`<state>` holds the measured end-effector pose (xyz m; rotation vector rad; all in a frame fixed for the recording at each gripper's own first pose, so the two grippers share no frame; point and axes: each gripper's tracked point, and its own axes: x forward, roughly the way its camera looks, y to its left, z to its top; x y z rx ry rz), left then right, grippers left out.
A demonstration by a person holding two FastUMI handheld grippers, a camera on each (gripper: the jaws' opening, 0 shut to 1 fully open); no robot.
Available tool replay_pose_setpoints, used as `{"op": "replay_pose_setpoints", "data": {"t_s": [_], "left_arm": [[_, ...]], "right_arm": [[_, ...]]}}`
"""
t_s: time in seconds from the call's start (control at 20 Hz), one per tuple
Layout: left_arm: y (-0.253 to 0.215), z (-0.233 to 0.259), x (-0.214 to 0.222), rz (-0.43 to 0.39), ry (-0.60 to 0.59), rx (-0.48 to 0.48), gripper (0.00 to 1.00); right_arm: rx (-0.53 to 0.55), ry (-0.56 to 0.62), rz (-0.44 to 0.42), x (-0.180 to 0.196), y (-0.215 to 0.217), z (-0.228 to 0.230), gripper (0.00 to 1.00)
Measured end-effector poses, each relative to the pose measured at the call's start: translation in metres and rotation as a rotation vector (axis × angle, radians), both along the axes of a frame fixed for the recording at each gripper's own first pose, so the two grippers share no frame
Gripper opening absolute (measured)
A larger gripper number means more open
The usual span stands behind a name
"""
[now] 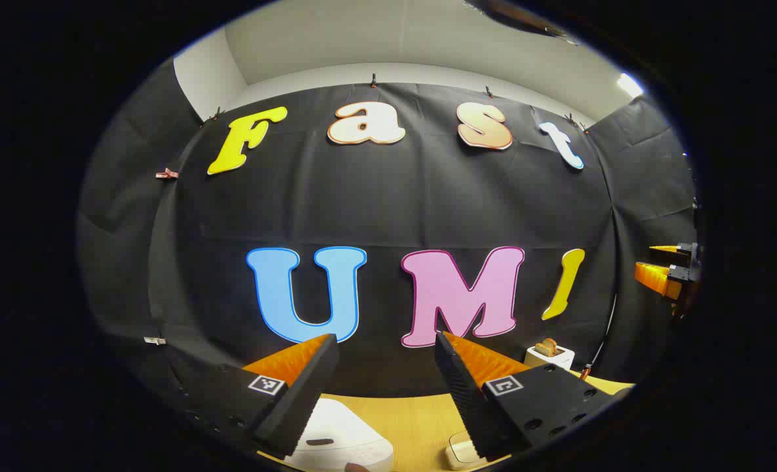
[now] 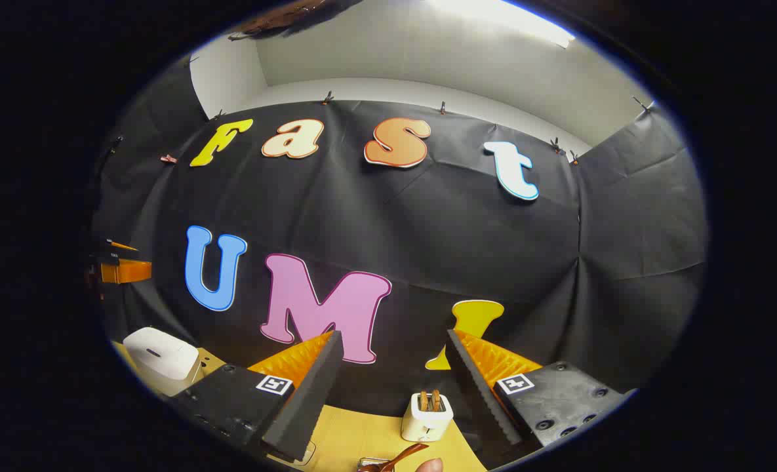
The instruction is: Close the left gripper, press the button to open the rice cooker; take a wooden spoon from the chopstick holder with the right hand, scoop a spoonful of rice and pour it into the rice cooker, then put the wooden spoon back into the chopstick holder.
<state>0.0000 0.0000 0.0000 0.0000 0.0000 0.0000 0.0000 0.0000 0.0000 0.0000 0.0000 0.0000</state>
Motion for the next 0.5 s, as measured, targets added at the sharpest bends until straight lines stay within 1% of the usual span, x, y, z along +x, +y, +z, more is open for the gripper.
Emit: {"op": "replay_pose_setpoints", "data": {"t_s": [0.5], "left_arm": [[0.008, 0.001, -0.005, 0.02, -0.002, 0.002, 0.95]], "right_arm": [[0.008, -0.012, 0.03, 0.008, 0.011, 0.002, 0.97]]}}
